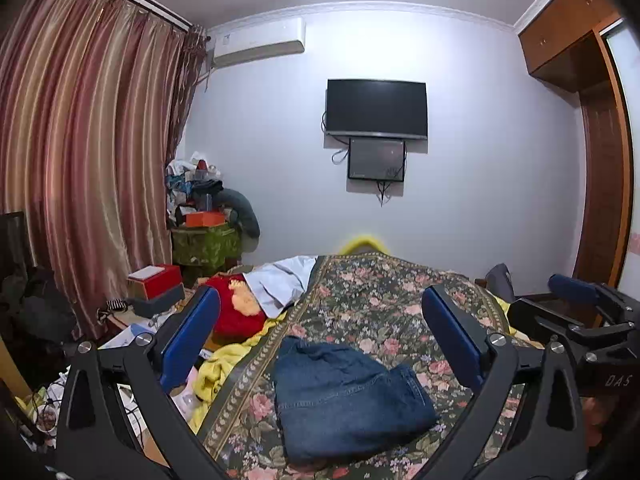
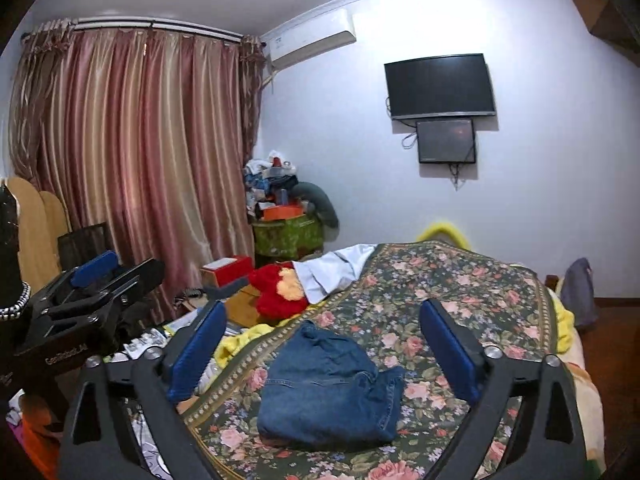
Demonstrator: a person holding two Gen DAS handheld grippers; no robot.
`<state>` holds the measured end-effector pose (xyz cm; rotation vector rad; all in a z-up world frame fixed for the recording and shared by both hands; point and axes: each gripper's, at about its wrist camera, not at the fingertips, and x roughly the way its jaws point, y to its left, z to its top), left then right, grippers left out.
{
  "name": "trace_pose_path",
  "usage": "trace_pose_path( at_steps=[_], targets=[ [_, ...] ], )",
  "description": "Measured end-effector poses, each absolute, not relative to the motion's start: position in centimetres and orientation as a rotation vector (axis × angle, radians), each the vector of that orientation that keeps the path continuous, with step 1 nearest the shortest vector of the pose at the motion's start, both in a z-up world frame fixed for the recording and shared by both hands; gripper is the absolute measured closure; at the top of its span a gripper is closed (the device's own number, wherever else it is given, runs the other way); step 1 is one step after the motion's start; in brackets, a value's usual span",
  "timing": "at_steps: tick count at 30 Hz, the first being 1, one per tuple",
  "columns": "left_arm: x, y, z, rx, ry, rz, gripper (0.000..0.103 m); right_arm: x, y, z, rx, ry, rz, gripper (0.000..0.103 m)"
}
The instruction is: Fold large clothes
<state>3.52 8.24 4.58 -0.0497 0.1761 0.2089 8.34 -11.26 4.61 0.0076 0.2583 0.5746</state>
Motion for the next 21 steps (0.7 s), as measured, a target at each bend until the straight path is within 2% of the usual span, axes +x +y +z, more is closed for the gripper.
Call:
trace_pose_path(
  at_steps=[1,21],
  targets=[
    [3.6,8.3,4.5,-0.053,0.181,0.207,0.001,8.1,-11.1,4.5,-0.006,0.252,0.550,0.000],
    [3.7,8.0,3.4,-0.037,0.215,0.192,0.001,7.4,-11.2,4.6,-0.020,0.246,0.506,0.000]
  ],
)
